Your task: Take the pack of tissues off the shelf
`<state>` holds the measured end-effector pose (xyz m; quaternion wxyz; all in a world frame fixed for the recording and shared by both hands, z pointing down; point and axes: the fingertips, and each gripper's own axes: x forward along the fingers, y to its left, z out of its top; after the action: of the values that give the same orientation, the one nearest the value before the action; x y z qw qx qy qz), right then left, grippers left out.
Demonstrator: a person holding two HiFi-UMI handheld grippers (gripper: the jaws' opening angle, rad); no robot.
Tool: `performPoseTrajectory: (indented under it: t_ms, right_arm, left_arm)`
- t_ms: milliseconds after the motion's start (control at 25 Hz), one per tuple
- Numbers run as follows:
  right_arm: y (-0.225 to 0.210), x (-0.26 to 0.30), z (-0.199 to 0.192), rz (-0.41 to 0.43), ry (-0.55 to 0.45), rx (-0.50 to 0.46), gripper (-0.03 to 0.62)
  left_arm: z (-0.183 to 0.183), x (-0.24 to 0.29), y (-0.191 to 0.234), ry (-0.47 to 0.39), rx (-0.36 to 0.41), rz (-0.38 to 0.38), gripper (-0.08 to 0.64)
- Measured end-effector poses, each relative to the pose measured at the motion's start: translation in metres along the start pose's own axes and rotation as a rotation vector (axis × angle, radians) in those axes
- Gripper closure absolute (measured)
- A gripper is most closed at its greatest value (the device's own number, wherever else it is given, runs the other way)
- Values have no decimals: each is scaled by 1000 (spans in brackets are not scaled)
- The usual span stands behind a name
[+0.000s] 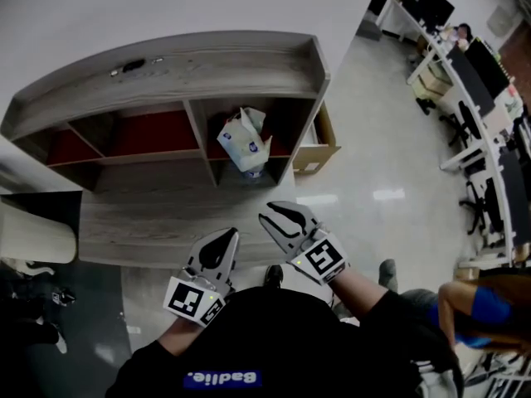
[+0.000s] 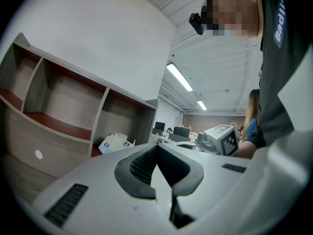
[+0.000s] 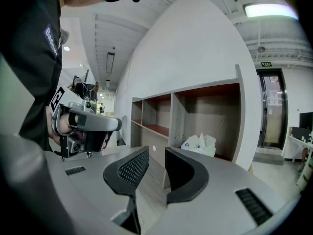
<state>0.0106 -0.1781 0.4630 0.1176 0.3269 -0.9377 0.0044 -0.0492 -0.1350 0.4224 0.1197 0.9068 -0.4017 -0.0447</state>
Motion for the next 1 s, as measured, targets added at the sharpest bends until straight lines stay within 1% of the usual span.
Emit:
performPoseTrajectory:
  t_ms: [160, 240, 400, 600, 1000]
  right_arm:
    - [-7, 6, -3, -5, 13, -40, 429]
    - [-10, 10, -4, -7, 25, -73, 417]
    - [-17, 19, -7, -5, 53, -189, 389]
    - [-29, 31, -6, -43, 93, -313, 342]
    - [-43, 54, -13, -74, 168, -499, 313]
  left_arm:
    - [0, -1, 0, 2, 1, 8, 558]
    - [-1, -3, 0, 1, 1, 13, 557]
    - [-1, -6, 1, 1, 1, 20, 558]
    - [-1, -12, 3, -1, 0, 28, 557]
    - [4, -24, 5, 0, 14, 34, 558]
